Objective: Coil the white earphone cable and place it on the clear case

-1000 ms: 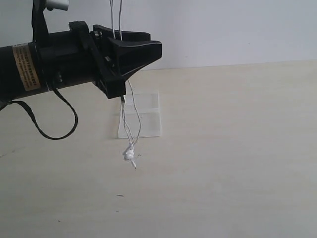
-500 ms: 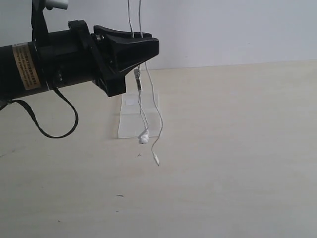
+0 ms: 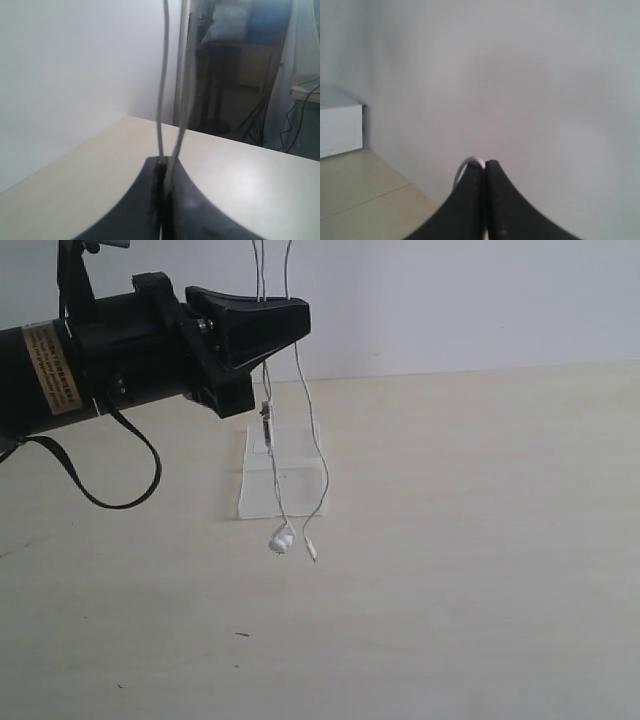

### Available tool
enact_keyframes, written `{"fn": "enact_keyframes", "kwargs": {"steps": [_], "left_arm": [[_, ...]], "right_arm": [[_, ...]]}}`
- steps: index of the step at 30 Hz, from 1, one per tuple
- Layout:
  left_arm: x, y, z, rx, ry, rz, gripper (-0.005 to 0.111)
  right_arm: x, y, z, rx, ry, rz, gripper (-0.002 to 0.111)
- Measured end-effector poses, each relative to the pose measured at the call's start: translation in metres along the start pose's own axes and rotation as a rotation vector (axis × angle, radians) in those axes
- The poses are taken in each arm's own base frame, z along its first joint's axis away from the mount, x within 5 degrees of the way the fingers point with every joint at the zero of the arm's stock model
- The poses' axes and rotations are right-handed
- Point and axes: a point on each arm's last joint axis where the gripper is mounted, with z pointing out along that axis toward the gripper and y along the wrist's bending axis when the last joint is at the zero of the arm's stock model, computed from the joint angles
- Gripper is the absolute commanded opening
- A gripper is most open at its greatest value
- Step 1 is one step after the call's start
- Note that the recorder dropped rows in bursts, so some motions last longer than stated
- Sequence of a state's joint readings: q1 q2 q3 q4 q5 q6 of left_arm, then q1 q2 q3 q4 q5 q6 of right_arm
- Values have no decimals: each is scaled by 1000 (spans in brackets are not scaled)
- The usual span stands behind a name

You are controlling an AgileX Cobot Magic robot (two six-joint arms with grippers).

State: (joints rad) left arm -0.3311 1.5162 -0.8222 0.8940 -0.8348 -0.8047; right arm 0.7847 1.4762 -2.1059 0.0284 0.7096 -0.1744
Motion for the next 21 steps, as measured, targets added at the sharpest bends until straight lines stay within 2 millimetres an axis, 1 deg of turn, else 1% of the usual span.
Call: {"fn": "enact_keyframes", "kwargs": {"steps": [3,6,9,12,15,18,21], "left_arm": [[1,3,0,-36,14,-8,0],[2,7,0,-75,39,-6,0],[3,9,1,-97,57,-8,0],[-5,6,1,-76,26,-1,0],[-8,3,2,-57,6,0,0],[-12,4,3,-55,6,-4,0],[-15,6,5,-75,20,-12,0]], "right_arm": [[1,3,-19,-41,89,25,0],[-2,5,-39,-68,136,36,0],[-11,3,-64,-53,104,24,0],[-18,0,-84,-30,83,27,0],[-20,0,-103,-29,105,52,0],[-16,2,-117,-42,178,71,0],[-11,4,-124,-68,240,97,0]]}}
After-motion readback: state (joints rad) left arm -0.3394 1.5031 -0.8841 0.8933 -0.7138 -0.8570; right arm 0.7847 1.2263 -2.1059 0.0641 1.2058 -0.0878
